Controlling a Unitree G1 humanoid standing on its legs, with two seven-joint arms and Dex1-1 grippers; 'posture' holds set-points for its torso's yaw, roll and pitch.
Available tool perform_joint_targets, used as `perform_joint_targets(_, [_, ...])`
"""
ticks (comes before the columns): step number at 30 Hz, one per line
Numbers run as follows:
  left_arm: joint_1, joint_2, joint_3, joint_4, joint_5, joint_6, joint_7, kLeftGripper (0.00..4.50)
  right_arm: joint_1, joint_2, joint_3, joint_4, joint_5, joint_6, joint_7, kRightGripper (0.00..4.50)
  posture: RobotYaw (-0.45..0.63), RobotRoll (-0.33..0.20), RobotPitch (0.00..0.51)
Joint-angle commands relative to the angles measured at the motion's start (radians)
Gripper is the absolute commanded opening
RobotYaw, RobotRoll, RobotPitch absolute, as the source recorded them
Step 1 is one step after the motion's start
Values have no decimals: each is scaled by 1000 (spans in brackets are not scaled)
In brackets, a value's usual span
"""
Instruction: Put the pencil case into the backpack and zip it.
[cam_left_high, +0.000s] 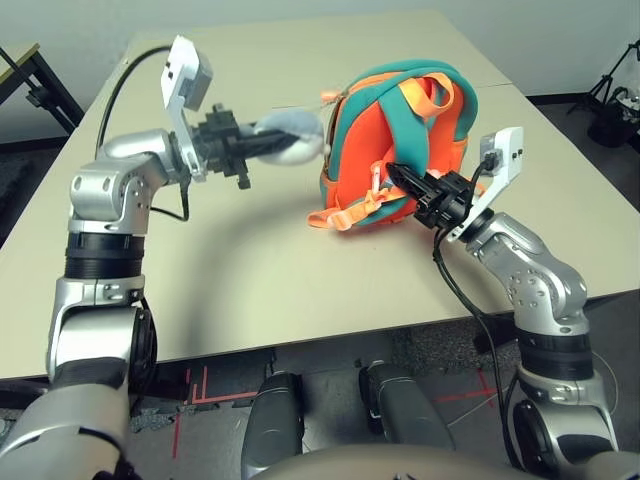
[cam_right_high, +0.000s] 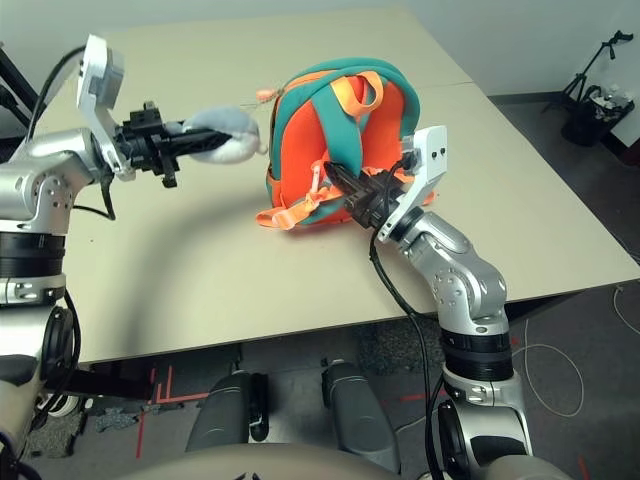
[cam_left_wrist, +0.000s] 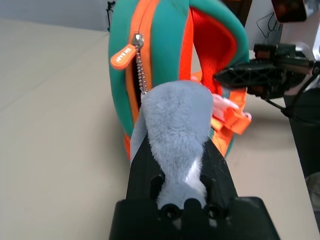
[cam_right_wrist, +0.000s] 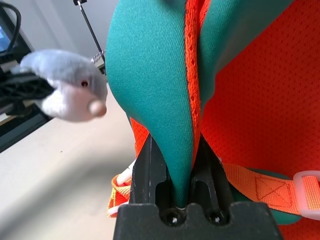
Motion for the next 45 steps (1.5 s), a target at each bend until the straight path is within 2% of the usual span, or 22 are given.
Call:
perform_joint_targets(1, [72,4,-20,-40,3,24,10,341,-17,6,31,3,9,-1,30,106,-111,0,92])
perform_joint_targets(13, [187,-108,-23,-22,-5,15,81,341,-26,9,40,12,0,-5,41,106,-115,0,87])
perform_joint_targets(31, [266,-105,-35,27,16,-2,89,341,-25,15,43,9,-5,1,41,106,-112,0,96])
perform_joint_targets(35, [266,-87,-25,19,14,-2,89,1773,-24,13,45,8,-9,1,41,106,-112,0,96])
perform_joint_targets(37, [262,-74,-14,22,6,5,87,2635,-23,10,46,8,-11,0,44,106,-112,0,96])
perform_joint_targets(41, [272,7,22,-2,-32,66,46,4182,-27,-18,37,14,-19,-1,61,106,-115,0,97])
perform_joint_targets(42, [275,26,29,-3,-37,72,36,4456,-30,-27,33,18,-19,-1,65,106,-115,0,97])
perform_joint_targets(43, [278,41,34,-5,-41,81,30,4500,-33,-35,29,21,-18,0,70,106,-115,0,97])
perform_joint_targets(45, [286,74,50,-3,-47,99,16,4500,-37,-54,24,28,-19,0,83,813,-109,0,97])
